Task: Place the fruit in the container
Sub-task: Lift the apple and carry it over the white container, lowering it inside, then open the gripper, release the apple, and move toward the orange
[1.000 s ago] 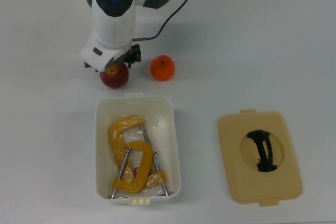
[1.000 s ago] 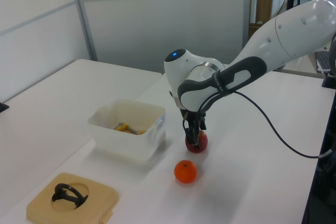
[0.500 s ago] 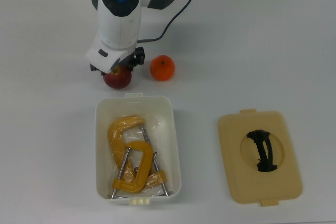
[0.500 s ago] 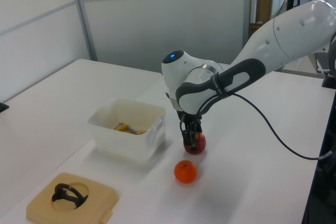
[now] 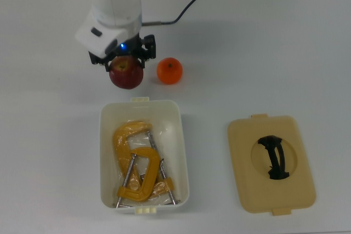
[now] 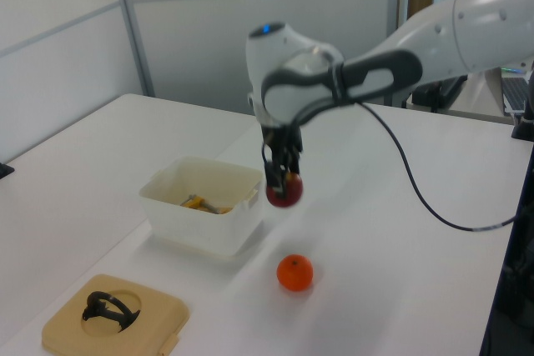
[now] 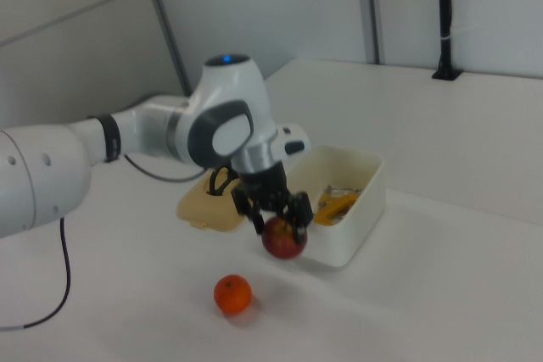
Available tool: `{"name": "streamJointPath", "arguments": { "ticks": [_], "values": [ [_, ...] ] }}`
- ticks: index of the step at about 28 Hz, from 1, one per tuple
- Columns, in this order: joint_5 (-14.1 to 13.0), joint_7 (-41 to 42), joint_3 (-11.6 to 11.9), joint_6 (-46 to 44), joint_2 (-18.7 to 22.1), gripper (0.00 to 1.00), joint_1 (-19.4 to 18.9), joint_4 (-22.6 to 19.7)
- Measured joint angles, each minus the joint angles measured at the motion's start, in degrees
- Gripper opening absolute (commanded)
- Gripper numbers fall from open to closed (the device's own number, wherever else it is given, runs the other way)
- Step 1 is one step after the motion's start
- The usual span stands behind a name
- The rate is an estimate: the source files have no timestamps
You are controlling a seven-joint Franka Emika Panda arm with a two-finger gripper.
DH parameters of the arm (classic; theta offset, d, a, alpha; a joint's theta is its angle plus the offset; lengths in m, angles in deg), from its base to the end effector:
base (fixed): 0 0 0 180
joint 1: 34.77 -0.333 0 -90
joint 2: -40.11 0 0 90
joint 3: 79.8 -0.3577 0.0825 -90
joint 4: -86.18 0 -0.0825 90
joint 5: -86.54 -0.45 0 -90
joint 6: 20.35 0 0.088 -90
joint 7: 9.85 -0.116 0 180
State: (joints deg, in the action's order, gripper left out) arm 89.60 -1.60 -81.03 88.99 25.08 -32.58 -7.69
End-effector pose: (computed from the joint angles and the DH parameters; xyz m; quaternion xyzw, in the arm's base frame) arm 0.7136 -0.0176 0.4742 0.9972 0.0719 0.0021 0.0227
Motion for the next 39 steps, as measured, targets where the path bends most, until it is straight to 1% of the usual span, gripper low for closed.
{"name": "streamJointPath", "arguments": {
  "ticks": [4,5,8,9,10,11,12,13,16,20,23,29,31,34,37,39],
  "values": [
    [-3.25,-0.39,0.14,0.72,0.36,0.00,0.09,3.58],
    [-3.63,-0.71,0.15,1.68,0.30,0.00,0.10,3.94],
    [-4.31,-2.91,0.15,8.82,-0.31,0.00,0.09,4.15],
    [-4.34,-4.17,0.15,12.68,-1.04,0.01,0.06,4.15],
    [-4.34,-4.90,0.15,14.80,-1.62,0.08,0.03,4.14],
    [-4.34,-5.70,0.15,17.15,-2.32,0.23,0.01,4.12],
    [-4.34,-6.43,0.14,19.25,-3.08,0.51,-0.01,4.12],
    [-4.33,-7.01,0.13,20.96,-3.84,1.00,-0.03,4.12],
    [-4.33,-7.84,0.12,24.07,-5.92,1.00,-0.07,4.18],
    [-4.32,-7.85,0.11,23.68,-6.41,1.00,-0.08,4.37],
    [-4.25,-7.56,0.07,18.53,-5.69,1.00,-0.13,4.68],
    [-4.24,-4.29,-0.15,3.27,-1.99,1.00,-0.24,4.97],
    [-4.24,-3.27,-0.25,-0.23,-0.83,1.00,-0.41,4.71],
    [-3.92,-1.74,-0.29,-4.18,1.05,1.00,-1.52,2.67],
    [-2.35,-1.64,-0.34,-5.02,2.01,1.00,-3.37,-0.28],
    [-1.19,-1.75,-0.36,-5.02,2.17,1.00,-5.28,-2.61]
  ]
}}
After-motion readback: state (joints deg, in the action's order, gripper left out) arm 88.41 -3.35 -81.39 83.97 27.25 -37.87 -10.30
